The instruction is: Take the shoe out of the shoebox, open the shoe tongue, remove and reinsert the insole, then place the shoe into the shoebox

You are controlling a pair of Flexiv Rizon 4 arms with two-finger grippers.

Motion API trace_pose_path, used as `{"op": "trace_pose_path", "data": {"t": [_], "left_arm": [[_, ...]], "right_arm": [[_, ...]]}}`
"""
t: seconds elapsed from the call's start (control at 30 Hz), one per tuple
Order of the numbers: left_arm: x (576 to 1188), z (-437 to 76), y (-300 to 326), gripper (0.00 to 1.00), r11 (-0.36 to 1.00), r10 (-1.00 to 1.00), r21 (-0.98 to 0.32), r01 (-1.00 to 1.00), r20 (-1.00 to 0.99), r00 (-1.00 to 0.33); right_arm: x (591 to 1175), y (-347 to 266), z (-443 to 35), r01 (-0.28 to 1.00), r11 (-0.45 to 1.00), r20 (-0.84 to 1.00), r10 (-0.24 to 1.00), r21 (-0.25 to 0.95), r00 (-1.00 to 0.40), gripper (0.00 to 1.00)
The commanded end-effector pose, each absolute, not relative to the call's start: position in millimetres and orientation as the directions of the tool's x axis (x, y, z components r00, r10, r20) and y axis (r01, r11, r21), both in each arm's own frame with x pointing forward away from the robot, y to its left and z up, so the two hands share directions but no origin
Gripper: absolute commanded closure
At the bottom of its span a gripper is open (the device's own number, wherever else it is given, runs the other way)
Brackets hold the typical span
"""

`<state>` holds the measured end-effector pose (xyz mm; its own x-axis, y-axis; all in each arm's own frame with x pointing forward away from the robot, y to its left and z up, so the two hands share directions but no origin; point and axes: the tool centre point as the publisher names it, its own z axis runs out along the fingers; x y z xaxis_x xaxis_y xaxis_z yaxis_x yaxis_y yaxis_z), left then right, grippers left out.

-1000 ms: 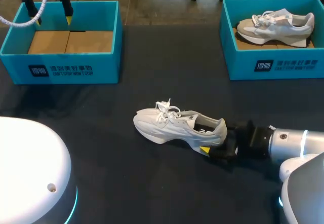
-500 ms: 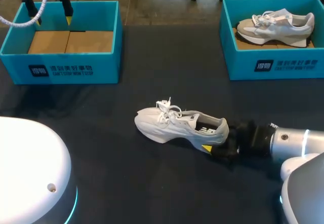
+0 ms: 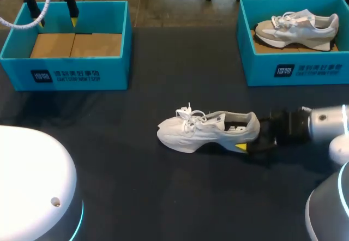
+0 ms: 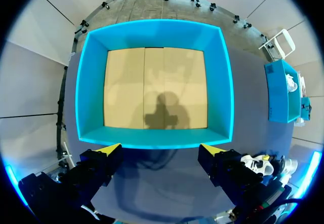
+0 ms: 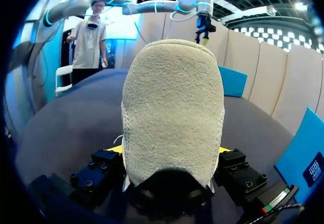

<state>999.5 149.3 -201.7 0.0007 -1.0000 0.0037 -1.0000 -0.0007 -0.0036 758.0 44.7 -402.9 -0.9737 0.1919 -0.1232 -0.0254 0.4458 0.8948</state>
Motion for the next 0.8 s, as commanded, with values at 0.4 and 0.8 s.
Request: {"op": "trace_pose_path", "data": {"t": [0.4, 0.8], "left_arm": [[999.5, -200.9, 149.6, 0.0, -0.001, -1.0, -0.002, -1.0, 0.002, 0.001], [999.5, -200.9, 149.6, 0.0, -0.001, -1.0, -0.002, -1.0, 0.002, 0.001]], "right_arm": [[760.6, 63.5, -411.6, -0.053, 0.397, -0.039, -0.042, 0.916, -0.998, 1.0], [753.0, 73.0, -415.8, -0.046, 0.428, -0.079, 0.06, 0.903, -0.995, 1.0]]}}
